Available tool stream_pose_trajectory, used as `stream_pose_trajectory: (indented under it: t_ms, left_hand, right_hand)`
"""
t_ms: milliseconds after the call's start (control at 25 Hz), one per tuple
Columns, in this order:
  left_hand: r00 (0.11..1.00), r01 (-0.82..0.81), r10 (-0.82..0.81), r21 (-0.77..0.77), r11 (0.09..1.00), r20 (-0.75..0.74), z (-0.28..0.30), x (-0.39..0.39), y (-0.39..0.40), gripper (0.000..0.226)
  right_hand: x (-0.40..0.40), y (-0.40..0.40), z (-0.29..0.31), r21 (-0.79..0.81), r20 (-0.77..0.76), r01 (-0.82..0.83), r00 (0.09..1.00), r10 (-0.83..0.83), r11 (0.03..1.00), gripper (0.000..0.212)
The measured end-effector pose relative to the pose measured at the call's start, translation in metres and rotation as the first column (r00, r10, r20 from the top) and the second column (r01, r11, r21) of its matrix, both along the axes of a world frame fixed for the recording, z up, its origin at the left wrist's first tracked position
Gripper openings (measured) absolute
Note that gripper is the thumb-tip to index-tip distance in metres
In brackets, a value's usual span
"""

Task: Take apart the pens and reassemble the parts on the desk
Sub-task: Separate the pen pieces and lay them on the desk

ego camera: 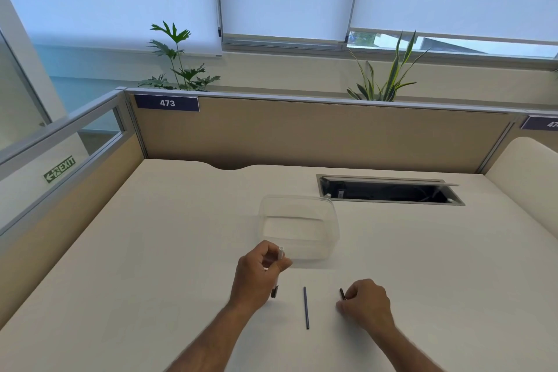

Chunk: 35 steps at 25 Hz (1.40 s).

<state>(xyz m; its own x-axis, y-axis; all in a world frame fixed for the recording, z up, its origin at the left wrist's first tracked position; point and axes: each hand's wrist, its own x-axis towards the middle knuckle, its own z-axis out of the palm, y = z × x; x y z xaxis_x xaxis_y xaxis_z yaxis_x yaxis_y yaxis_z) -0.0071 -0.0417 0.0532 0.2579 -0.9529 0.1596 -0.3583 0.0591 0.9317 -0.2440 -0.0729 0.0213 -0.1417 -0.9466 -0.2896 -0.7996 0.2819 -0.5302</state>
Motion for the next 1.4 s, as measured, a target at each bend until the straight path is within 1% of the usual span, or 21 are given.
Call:
stream_pose_trajectory:
  t_ms: [200,360,480,560,640,760,840,880,960,1040,1080,1120,1160,1280,1360,1400]
  left_hand:
    - [1.000,-0.007,0.008,0.002,1.000,-0.006,-0.001,0.001,0.002,0.017]
    - [1.000,-0.015,0.015,-0.009,1.000,-0.008,0.000,0.001,0.002,0.018]
    - [1.000,-0.012,0.012,-0.013,1.000,-0.021,0.000,0.002,0.002,0.018]
    - [0.999,-0.013,0.013,-0.014,1.000,-0.044,-0.001,0.001,0.002,0.018]
    - [0.994,-0.013,0.011,-0.010,1.000,-0.107,-0.001,0.000,0.002,0.018]
    - [0.959,-0.012,0.014,0.009,1.000,-0.283,0.000,-0.006,0.003,0.017]
    - [0.906,-0.027,0.040,0.037,0.999,-0.422,0.002,-0.009,0.003,0.014]
    - [0.868,-0.033,0.057,0.057,0.998,-0.493,0.003,-0.011,0.003,0.012]
    - [0.782,-0.048,0.102,0.103,0.994,-0.615,0.003,-0.012,0.003,0.014]
    - [0.711,-0.070,0.165,0.165,0.984,-0.683,0.002,-0.010,0.003,0.019]
    - [0.695,-0.072,0.196,0.204,0.976,-0.692,0.001,-0.009,0.004,0.021]
    - [0.698,-0.066,0.224,0.250,0.966,-0.680,-0.001,-0.007,0.005,0.024]
    - [0.721,-0.053,0.246,0.302,0.952,-0.648,-0.004,-0.006,0.007,0.028]
    - [0.828,0.015,0.245,0.457,0.889,-0.504,-0.012,-0.007,0.012,0.038]
    - [0.905,0.059,0.176,0.522,0.851,-0.388,-0.017,-0.010,0.015,0.047]
    - [0.941,0.074,0.121,0.545,0.835,-0.314,-0.020,-0.011,0.015,0.052]
  right_hand:
    - [0.000,-0.002,-0.007,-0.006,-0.006,0.004,1.000,-0.004,1.000,0.014]
    - [0.002,-0.003,-0.009,-0.017,-0.045,-0.013,0.999,0.012,1.000,0.027]
    - [0.004,0.001,-0.007,-0.103,-0.054,-0.020,0.998,0.014,0.995,0.027]
    - [0.009,0.004,-0.007,-0.226,0.024,-0.071,0.997,0.079,0.972,0.031]
    - [0.019,0.008,-0.005,-0.318,0.152,-0.134,0.970,0.190,0.938,0.032]
    - [0.038,0.015,0.001,-0.308,0.315,-0.230,0.891,0.327,0.923,0.037]
    - [0.049,0.019,0.004,-0.282,0.391,-0.277,0.841,0.374,0.919,0.037]
    - [0.053,0.020,0.005,-0.288,0.415,-0.285,0.823,0.388,0.914,0.032]
    - [0.057,0.019,0.007,-0.325,0.501,-0.238,0.777,0.380,0.915,0.016]
    - [0.056,0.016,0.011,-0.326,0.640,-0.150,0.692,0.335,0.933,0.014]
    - [0.055,0.014,0.013,-0.315,0.697,-0.112,0.647,0.310,0.942,0.015]
    - [0.053,0.013,0.015,-0.302,0.742,-0.077,0.607,0.285,0.950,0.014]
    - [0.051,0.011,0.016,-0.285,0.784,-0.041,0.565,0.257,0.958,0.013]
    - [0.052,0.007,0.020,-0.251,0.870,0.057,0.452,0.199,0.966,0.010]
    - [0.054,0.005,0.021,-0.238,0.898,0.112,0.405,0.174,0.965,0.019]
    - [0.056,0.004,0.022,-0.242,0.899,0.124,0.403,0.174,0.962,0.021]
